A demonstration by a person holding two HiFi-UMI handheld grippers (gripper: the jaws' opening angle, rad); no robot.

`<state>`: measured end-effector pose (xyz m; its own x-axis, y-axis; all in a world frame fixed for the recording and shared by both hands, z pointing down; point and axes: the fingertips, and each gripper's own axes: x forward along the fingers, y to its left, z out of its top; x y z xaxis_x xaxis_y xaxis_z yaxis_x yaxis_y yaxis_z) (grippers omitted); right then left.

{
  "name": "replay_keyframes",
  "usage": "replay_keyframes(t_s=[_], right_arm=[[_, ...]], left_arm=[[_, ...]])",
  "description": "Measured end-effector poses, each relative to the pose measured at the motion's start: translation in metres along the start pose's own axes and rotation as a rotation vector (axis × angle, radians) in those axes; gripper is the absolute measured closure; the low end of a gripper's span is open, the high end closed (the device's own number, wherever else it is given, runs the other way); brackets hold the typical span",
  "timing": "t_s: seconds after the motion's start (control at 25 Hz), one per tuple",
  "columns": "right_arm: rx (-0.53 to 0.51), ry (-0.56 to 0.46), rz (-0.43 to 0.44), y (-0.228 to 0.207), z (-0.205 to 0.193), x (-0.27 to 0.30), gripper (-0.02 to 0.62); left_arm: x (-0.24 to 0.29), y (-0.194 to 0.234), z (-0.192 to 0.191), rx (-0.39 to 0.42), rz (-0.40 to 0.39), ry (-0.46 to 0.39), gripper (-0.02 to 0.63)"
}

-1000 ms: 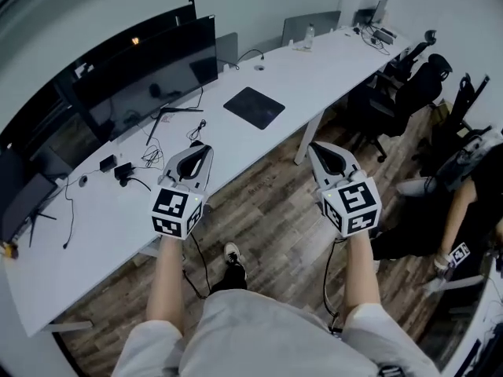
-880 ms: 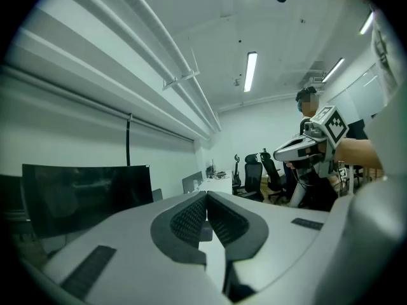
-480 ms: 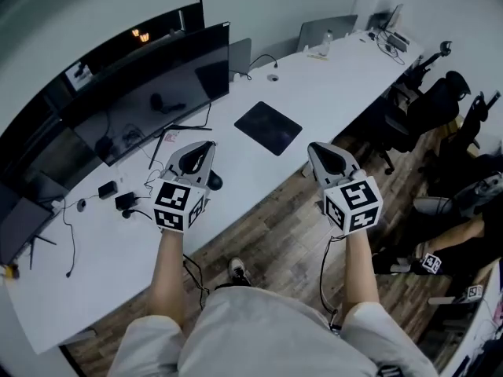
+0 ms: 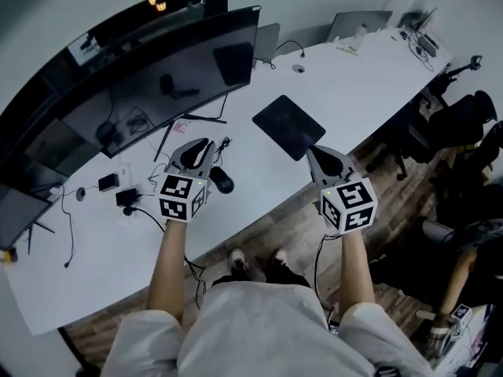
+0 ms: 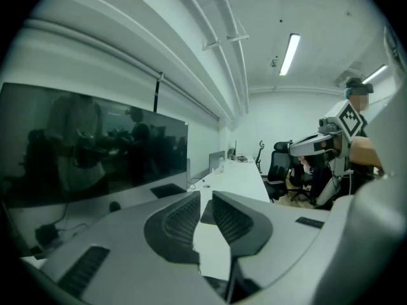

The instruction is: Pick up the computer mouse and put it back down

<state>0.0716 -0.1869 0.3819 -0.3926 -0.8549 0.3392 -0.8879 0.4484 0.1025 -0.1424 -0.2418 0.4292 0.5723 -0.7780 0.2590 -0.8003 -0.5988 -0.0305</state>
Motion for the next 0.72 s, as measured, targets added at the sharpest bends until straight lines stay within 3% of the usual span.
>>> replay_keyframes(t_s=[0.12, 0.48, 0.72], right_arm=[[0.008, 0.031, 0.043, -0.006, -0.016, 0.029, 0.581], [0.006, 0.138, 0.169, -0.01, -0.061, 0.092, 0.58], [0.027, 0.199, 0.204, -0.011, -0.095, 0.107, 0.58]], left_arm=[[0.018, 0.014, -0.031, -0.042, 0.039, 0.062, 0.461], [0.059, 0.017, -0.159, -0.283, 0.139, 0.303, 0.35], [0.07, 0.0, -0.234, -0.44, 0.208, 0.447, 0.316]])
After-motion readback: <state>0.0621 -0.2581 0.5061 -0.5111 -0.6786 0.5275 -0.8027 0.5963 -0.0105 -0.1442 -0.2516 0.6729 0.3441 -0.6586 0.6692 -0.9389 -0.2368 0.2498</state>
